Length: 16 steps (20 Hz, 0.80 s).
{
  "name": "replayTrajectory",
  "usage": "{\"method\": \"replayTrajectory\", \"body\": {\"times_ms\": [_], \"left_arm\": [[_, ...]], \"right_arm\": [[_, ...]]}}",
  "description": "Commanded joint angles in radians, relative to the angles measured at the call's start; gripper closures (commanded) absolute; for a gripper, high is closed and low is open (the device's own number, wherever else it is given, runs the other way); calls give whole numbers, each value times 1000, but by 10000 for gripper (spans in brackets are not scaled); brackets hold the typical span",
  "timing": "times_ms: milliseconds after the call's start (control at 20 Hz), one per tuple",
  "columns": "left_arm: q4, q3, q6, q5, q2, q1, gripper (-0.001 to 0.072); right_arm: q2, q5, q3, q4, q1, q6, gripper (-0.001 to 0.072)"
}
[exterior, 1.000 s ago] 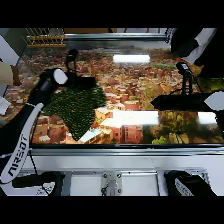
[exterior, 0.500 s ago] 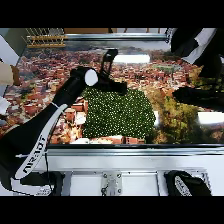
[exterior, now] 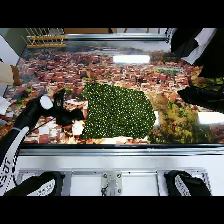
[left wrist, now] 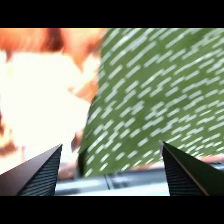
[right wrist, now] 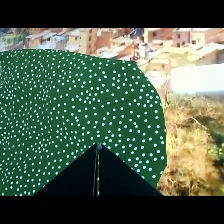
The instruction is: Fold the clothes and pants, and hang the long-sleeved shirts on hangers.
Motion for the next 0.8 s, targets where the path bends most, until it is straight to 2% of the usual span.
{"method": "replayTrajectory", "body": {"times_ms": [0,150,350,600,650,700,750], "left_arm": [[-152,-237,33,90,57,75,48],[-249,-291,67,167,57,74,48],[-255,-308,67,196,56,65,48],[-307,-291,67,244,-25,-68,51],[-307,-267,67,243,-51,-92,250],[-306,-241,67,241,-69,-108,495],[-298,-209,68,231,-79,-117,691]], "right_arm": [[2,11,0,1,-1,0,703],[2,22,0,9,-1,1,703],[2,28,0,30,-1,0,702],[2,29,0,31,-1,0,703],[2,34,0,30,-1,1,703],[2,42,0,27,-3,1,702],[2,54,-5,13,-3,1,702]]}}
